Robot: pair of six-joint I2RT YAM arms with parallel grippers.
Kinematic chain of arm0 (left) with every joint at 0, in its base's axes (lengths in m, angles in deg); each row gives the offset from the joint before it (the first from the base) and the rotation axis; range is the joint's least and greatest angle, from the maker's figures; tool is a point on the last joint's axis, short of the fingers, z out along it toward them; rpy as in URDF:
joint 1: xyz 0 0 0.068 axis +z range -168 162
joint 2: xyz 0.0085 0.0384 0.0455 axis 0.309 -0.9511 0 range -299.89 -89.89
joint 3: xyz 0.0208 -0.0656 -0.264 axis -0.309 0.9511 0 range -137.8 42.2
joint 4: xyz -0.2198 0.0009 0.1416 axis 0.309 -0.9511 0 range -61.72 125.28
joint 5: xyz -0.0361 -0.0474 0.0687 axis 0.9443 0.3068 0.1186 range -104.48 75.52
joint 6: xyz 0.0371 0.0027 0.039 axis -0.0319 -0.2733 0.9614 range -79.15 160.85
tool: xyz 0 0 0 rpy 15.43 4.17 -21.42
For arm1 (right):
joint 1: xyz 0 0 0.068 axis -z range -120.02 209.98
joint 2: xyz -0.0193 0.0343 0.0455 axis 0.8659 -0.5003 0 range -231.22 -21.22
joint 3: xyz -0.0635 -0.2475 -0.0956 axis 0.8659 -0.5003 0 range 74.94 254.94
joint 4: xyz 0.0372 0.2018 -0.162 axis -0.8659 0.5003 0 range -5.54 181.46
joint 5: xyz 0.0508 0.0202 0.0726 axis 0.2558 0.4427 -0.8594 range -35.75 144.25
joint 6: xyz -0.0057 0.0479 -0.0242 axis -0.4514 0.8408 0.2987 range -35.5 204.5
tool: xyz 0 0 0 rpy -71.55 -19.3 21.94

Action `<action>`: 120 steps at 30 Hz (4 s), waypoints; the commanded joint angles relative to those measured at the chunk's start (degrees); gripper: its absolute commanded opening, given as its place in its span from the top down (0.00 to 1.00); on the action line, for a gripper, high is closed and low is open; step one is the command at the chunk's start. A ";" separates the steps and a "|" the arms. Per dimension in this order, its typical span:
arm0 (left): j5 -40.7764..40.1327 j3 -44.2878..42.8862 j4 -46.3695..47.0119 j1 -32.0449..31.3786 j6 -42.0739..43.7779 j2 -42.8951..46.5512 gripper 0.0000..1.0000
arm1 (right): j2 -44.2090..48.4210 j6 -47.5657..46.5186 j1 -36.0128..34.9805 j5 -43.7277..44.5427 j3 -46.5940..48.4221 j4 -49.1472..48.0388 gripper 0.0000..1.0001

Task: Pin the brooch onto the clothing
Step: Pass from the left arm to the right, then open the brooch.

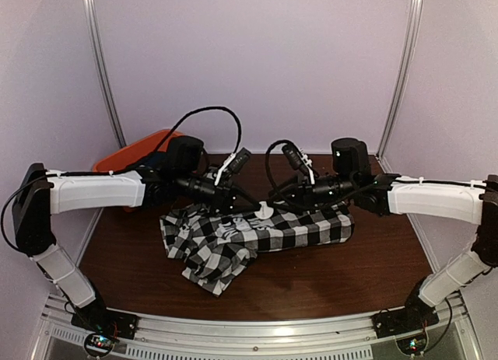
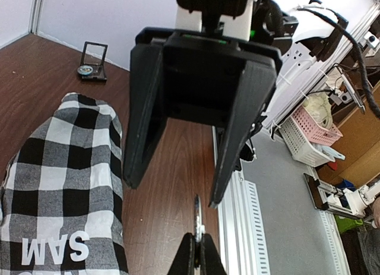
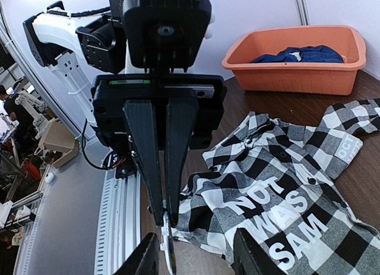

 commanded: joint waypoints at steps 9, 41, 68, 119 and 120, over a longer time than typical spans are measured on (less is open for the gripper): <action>1.75 1.54 8.08 1.28 -2.91 2.18 1.00 | -0.39 5.77 -0.35 -3.97 -3.80 -10.62 0.67; -4.08 -2.80 -8.89 1.87 10.48 3.90 0.27 | -4.31 -5.19 -0.25 -5.55 9.32 23.38 1.00; -1.75 -4.95 -13.12 1.49 14.78 -0.50 0.39 | -11.30 14.77 -0.38 -17.12 9.60 10.14 1.00; -2.02 -2.76 -7.74 -0.18 12.59 1.15 0.69 | -11.37 22.51 -1.18 -19.16 7.27 1.44 1.00; -2.92 -3.87 -10.72 -0.15 14.90 1.28 0.69 | -11.28 22.47 -1.19 -19.18 7.27 1.51 1.00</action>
